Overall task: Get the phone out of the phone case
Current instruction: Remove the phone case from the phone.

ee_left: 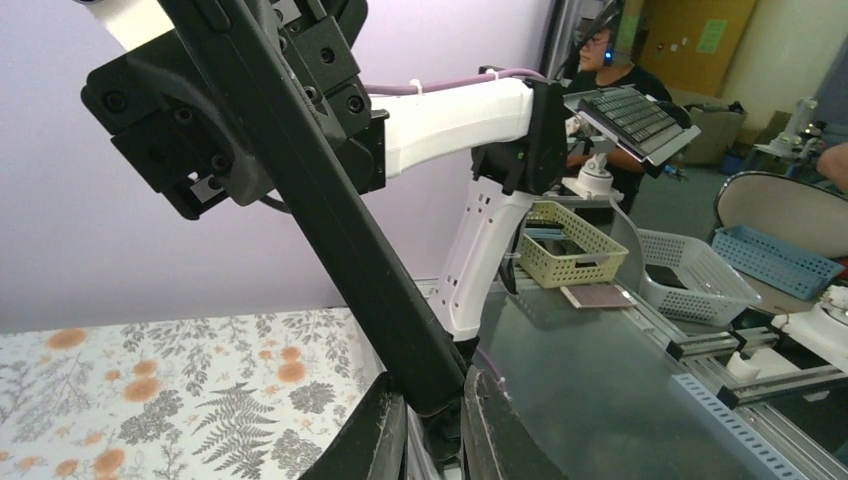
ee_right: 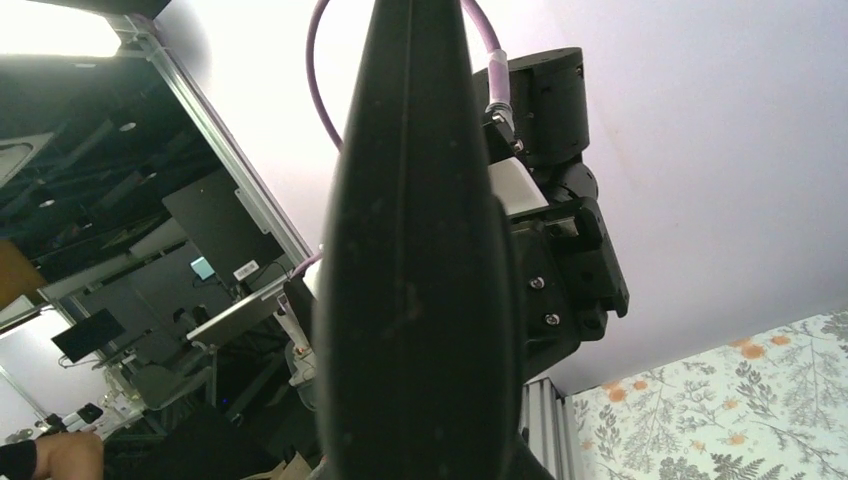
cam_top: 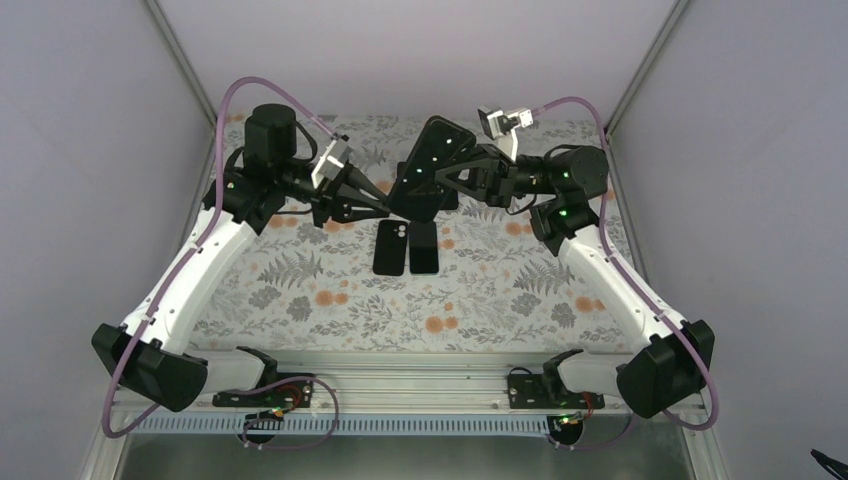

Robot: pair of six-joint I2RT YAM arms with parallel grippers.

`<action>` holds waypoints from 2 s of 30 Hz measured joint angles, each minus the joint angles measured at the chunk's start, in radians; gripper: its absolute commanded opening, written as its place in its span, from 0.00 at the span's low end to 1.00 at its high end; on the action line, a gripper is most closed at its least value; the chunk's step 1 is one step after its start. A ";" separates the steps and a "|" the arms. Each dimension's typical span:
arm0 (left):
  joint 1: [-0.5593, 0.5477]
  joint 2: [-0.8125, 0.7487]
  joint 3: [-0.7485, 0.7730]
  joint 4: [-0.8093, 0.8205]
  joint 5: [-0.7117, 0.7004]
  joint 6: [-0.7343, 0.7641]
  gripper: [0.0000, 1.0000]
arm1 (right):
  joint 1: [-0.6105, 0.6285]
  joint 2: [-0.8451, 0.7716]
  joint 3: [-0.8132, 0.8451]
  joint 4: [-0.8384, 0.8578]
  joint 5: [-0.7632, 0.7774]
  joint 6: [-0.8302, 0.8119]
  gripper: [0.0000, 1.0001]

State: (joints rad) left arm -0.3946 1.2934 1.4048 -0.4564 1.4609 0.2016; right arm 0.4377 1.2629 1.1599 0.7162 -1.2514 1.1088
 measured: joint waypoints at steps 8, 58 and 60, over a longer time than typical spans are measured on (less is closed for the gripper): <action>0.035 0.023 0.000 -0.018 0.045 0.042 0.09 | 0.021 0.000 -0.024 0.032 0.034 0.037 0.03; -0.046 0.094 0.165 -0.295 -0.281 0.096 0.52 | 0.065 -0.014 0.093 -0.748 0.015 -0.800 0.03; -0.053 0.100 0.178 -0.321 -0.289 0.106 0.52 | 0.065 -0.016 0.088 -0.748 0.008 -0.806 0.03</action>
State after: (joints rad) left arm -0.4480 1.3930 1.5829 -0.7776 1.1717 0.3080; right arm 0.5026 1.2465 1.2476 -0.0322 -1.2430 0.3023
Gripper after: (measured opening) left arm 0.524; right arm 0.084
